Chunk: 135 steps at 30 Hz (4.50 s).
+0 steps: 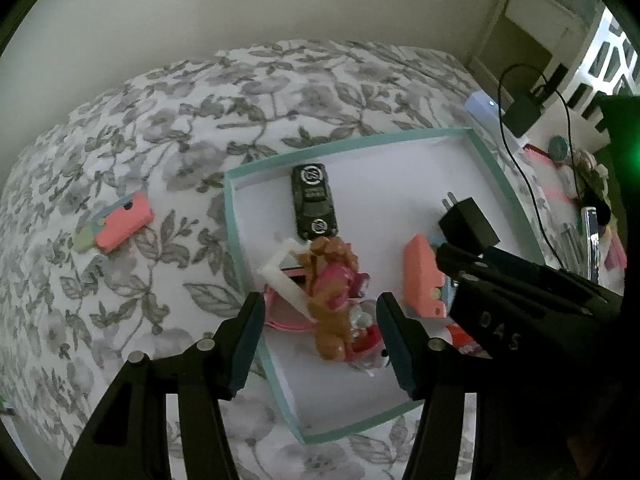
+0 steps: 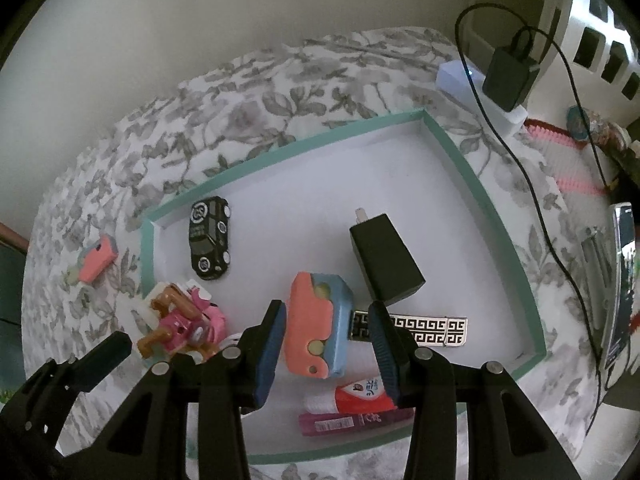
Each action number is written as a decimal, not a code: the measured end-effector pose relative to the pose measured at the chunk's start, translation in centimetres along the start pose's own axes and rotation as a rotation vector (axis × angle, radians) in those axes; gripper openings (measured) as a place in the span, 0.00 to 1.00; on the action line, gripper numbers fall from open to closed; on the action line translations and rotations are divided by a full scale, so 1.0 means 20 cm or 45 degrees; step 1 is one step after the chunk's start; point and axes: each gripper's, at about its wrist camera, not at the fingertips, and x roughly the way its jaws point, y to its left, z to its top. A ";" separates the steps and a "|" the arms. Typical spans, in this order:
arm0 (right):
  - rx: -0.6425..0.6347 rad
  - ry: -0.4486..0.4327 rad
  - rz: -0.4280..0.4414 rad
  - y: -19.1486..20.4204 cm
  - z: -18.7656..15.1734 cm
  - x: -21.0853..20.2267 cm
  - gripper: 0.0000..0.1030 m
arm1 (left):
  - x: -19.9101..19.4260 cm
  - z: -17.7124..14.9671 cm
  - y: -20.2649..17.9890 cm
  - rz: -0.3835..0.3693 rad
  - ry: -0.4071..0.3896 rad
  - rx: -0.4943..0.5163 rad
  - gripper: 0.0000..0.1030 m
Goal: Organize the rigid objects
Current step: 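Lower toy dog with left tool and coral-blue toy with right tool into tray, open both, then withdraw both tools from the tray toward the remaining pile, then grasp white charger with left tool while right tool grasps coral-blue folding toy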
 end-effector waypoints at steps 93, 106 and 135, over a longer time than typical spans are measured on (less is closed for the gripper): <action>-0.461 -0.127 0.294 1.17 0.05 0.29 1.00 | 0.15 -0.18 1.56 0.125 -0.065 -1.117 0.93; -0.531 -0.059 0.308 1.29 0.05 0.48 1.00 | 0.24 -0.16 1.58 0.108 -0.042 -1.171 0.93; -0.475 -0.077 0.364 1.31 0.11 0.53 0.70 | 0.26 -0.14 1.54 0.112 -0.029 -1.107 0.93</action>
